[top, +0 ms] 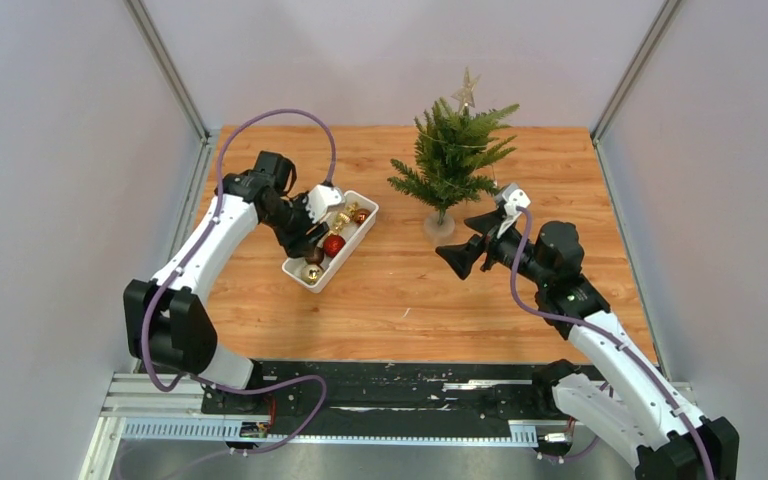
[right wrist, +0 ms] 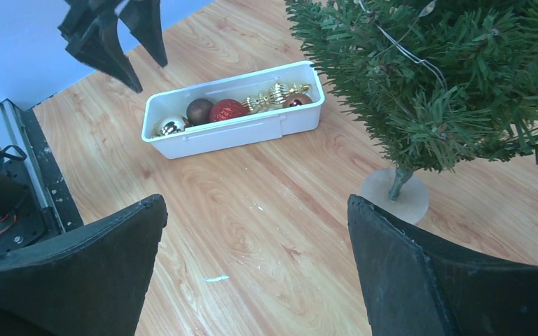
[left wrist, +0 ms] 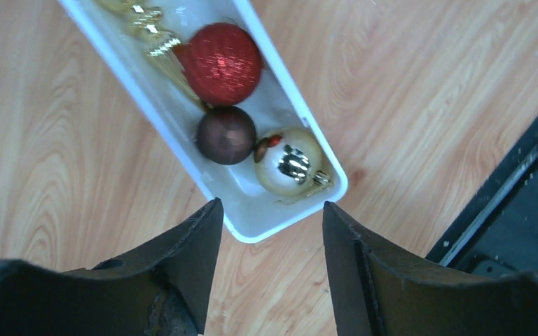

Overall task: Decorate the small christmas tree
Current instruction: Pick up the decoration item from the storage box.

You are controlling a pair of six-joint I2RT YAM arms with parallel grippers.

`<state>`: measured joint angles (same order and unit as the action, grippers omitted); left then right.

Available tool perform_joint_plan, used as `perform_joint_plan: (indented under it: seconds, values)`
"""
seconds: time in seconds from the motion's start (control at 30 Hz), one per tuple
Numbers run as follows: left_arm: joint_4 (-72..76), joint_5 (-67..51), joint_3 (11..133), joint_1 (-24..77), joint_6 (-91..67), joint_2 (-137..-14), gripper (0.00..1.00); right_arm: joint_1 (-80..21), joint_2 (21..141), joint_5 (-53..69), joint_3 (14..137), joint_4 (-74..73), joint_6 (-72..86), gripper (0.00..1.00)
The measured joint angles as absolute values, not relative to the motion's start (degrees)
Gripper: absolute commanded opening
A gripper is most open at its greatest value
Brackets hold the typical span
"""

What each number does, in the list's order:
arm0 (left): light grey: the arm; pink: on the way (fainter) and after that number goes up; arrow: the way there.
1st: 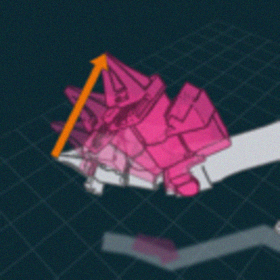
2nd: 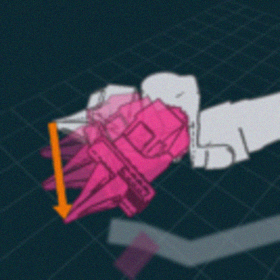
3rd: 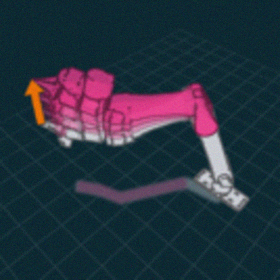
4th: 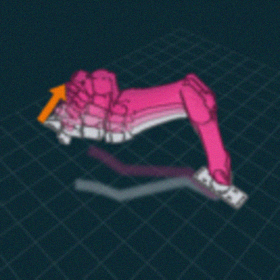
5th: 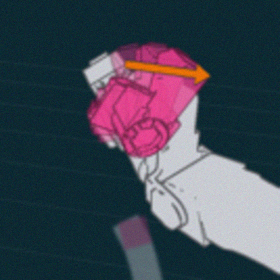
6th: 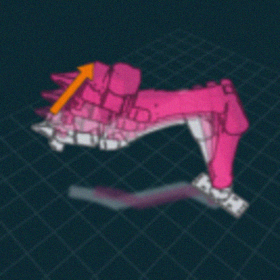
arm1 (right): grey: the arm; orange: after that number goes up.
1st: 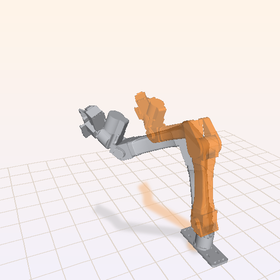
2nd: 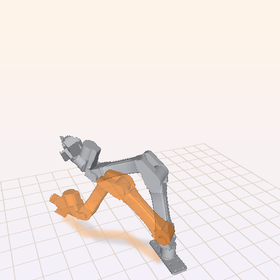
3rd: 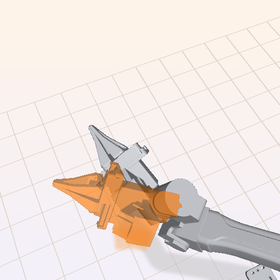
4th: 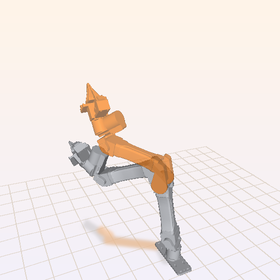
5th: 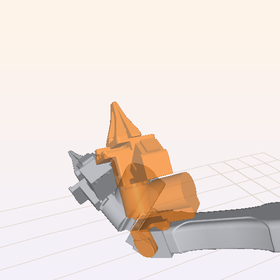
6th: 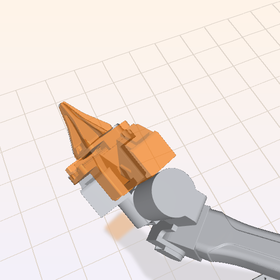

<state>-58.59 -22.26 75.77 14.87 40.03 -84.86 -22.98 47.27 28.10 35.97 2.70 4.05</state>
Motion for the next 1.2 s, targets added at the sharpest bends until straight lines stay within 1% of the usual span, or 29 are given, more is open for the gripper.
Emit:
perform_joint_plan:
  seconds: [0.13, 0.23, 0.3, 0.4, 0.5, 0.6, 0.73, 0.8, 0.83, 0.9, 1.07, 1.2]
  values:
    - [-61.49, -25.82, 71.64, 14.57, 51.83, -84.84, 0.69, -23.81, 46.98, 28.08, 35.94, 2.7, 4.6, 1.0]
    - [-61.89, -27.03, 69.58, 14.44, 58.15, -85.1, 0.71, -24.45, 46.92, 28.08, 35.94, 2.7, 4.84, 1.0]
    - [-60.66, -27.62, 70.59, 14.09, 57.98, -86.11, 0.71, -24.75, 46.81, 28.05, 35.94, 2.61, 4.89, 1.0]
    - [-55.37, -29.69, 73.69, 13.72, 54.68, -88.4, 0.76, -25.1, 45.82, 27.7, 35.94, 2.31, 5.06, 1.0]
    - [-49.78, -31.05, 73.91, 13.74, 51.7, -88.9, 0.76, -25.12, 44.36, 27.31, 35.94, 2.33, 5.08, 1.0]
    - [-46.13, -29.61, 75.88, 13.85, 47.44, -91.81, 0.74, -25.12, 43.64, 27.11, 35.94, 2.35, 5.1, 1.0]
    - [-41.28, -25.8, 81.1, 13.93, 37.78, -98.32, 0.71, -25.26, 44.25, 27.03, 35.94, 2.33, 5.58, 1.0]
    - [-39.05, -23.27, 82.94, 14.28, 32.71, -100.71, 0.68, -25.34, 44.42, 26.89, 35.94, 2.33, 5.96, 1.0]
    - [-38.26, -22.13, 83.29, 14.52, 30.85, -101.38, 0.63, -25.34, 44.45, 26.87, 35.94, 2.33, 6.04, 1.0]
    - [-37.34, -19.7, 83.99, 15.27, 27.42, -102.5, 0.6, -25.39, 44.42, 26.83, 35.94, 2.33, 6.17, 1.0]
    - [-36.71, -14.63, 84.82, 18.13, 22.5, -105.23, 0.6, -25.39, 44.4, 26.46, 35.94, 2.31, 6.17, 1.0]
    - [-36.84, -11.46, 84.82, 19.53, 20.23, -107.63, 0.57, -25.39, 44.34, 26.22, 35.94, 2.31, 6.2, 1.0]
